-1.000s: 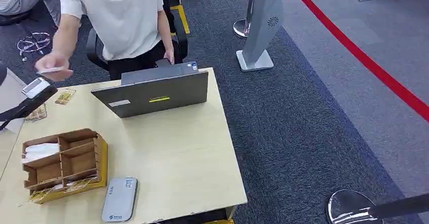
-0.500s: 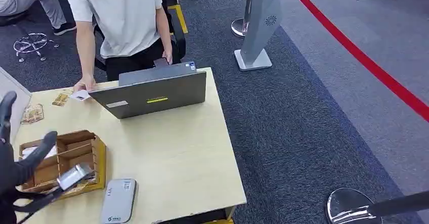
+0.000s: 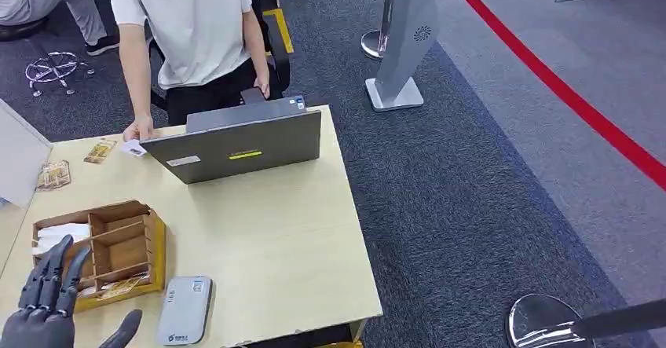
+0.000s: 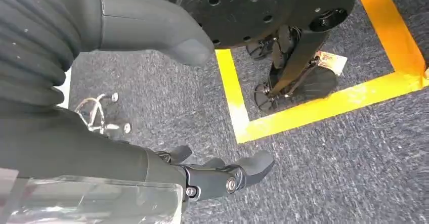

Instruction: Pass the card to the sensor for recognition and then transmit it.

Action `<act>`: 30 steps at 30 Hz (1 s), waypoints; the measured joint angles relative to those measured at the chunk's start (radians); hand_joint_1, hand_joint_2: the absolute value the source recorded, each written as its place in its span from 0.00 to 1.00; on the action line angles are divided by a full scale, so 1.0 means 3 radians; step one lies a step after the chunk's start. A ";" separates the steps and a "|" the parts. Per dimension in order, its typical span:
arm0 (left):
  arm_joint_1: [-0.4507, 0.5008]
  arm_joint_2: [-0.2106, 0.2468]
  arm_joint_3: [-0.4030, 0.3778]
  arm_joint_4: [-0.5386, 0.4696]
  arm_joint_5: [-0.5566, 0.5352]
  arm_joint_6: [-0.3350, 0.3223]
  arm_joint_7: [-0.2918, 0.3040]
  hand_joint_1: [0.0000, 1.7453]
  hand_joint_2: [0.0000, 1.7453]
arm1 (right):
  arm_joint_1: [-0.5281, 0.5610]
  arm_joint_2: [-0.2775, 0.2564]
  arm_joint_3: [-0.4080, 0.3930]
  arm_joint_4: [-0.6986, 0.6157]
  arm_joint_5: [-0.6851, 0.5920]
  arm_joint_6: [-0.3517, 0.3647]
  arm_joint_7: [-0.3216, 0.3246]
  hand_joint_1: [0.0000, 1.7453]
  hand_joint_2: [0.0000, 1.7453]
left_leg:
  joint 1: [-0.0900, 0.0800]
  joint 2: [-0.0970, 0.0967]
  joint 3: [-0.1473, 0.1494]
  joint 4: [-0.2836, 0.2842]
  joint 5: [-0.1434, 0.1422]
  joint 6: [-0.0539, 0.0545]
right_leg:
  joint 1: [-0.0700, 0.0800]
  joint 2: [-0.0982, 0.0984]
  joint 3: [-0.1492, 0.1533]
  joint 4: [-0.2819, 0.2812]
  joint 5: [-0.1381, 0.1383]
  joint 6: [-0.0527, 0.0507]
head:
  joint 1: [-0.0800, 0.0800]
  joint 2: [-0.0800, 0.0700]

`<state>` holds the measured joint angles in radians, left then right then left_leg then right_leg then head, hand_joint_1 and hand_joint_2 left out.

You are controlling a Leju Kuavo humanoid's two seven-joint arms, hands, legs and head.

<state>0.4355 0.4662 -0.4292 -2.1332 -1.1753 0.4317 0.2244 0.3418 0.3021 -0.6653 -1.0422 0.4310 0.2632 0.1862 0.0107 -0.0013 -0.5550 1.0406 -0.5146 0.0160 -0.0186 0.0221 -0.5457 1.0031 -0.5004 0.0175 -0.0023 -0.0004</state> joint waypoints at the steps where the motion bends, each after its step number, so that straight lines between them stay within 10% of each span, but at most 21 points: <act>1: 0.0009 0.0020 -0.0034 0.0003 0.0038 -0.0062 0.0081 0.00 1.00 | 0.0011 0.0000 0.0017 -0.0022 -0.0018 0.0001 0.0009 0.00 1.00 | 0.0000 0.0000 0.0000 0.0000 0.0000 0.0000 | 0.0000 0.0000 0.0001 0.0000 0.0000 0.0000 | 0.0000 0.0000; 8: 0.0055 0.0128 -0.0103 0.0262 0.0196 -0.0150 0.0564 0.00 1.00 | 0.0151 0.0001 0.0184 -0.0250 -0.0164 0.0010 0.0179 0.00 1.00 | 0.0000 -0.0002 -0.0001 0.0000 0.0000 0.0000 | 0.0000 -0.0001 0.0002 0.0001 0.0001 0.0000 | 0.0000 0.0000; 22: 0.0153 -0.0056 0.0244 0.0725 0.0031 -0.0108 0.0628 0.00 1.00 | 0.0225 0.0001 0.0304 -0.0376 -0.0203 0.0004 0.0226 0.00 1.00 | 0.0000 -0.0002 -0.0001 0.0000 0.0000 0.0000 | 0.0000 -0.0002 0.0003 0.0001 0.0001 0.0000 | 0.0000 0.0000; 30: 0.0195 -0.0407 0.0711 0.0977 -0.0303 0.0138 0.0452 0.00 1.00 | 0.0208 0.0001 0.0304 -0.0348 -0.0122 -0.0017 0.0173 0.00 1.00 | 0.0000 -0.0004 -0.0002 0.0000 0.0000 0.0000 | 0.0000 -0.0003 0.0003 0.0001 0.0000 0.0000 | 0.0000 0.0000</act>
<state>0.4941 0.3440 -0.2158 -1.8402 -1.2662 0.4731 0.3601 0.4042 0.3025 -0.5741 -1.1467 0.3944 0.2583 0.2381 0.0108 -0.0025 -0.5555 1.0406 -0.5146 0.0160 -0.0186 0.0213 -0.5448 1.0033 -0.5002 0.0174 -0.0023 -0.0004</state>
